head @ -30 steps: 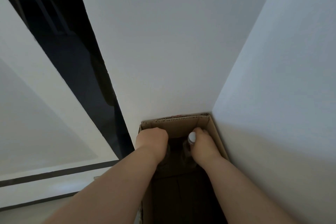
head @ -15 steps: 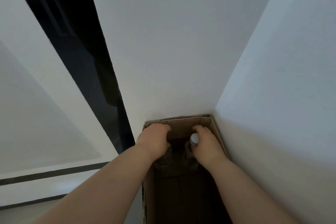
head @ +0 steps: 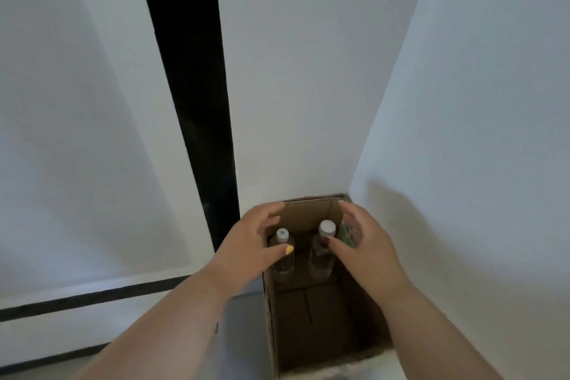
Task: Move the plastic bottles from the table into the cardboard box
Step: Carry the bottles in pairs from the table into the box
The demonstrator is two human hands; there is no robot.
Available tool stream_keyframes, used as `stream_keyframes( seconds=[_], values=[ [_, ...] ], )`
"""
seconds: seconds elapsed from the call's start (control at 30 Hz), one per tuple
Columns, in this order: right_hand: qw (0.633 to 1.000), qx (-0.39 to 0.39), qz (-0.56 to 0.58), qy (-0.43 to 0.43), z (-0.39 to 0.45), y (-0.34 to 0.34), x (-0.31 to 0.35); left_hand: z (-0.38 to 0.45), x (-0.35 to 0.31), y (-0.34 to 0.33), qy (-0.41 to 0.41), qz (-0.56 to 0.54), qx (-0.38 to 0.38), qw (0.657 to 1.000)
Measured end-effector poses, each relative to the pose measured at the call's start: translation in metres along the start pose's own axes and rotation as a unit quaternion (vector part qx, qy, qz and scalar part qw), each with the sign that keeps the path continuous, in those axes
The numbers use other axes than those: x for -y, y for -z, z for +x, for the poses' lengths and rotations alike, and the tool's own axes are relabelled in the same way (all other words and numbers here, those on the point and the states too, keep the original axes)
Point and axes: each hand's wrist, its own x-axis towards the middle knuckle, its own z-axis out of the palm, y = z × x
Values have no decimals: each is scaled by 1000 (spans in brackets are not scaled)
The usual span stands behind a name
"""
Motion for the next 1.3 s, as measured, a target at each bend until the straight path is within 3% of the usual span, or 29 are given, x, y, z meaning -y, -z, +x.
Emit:
stream_keyframes(
  seconds=[0.33,0.87,1.1,1.3],
  values=[
    [997,-13,48,62,-107,38,57,-112,-53,20,-37,25,-38,998],
    [984,16,95,148,-427,80,143,-470,-127,18,-57,-3,-106,993],
    [974,36,100,199,-537,70,215,-594,-144,64,-57,7,-154,986],
    [975,23,97,199,-652,45,252,-714,-136,94,-90,21,-150,984]
  ],
)
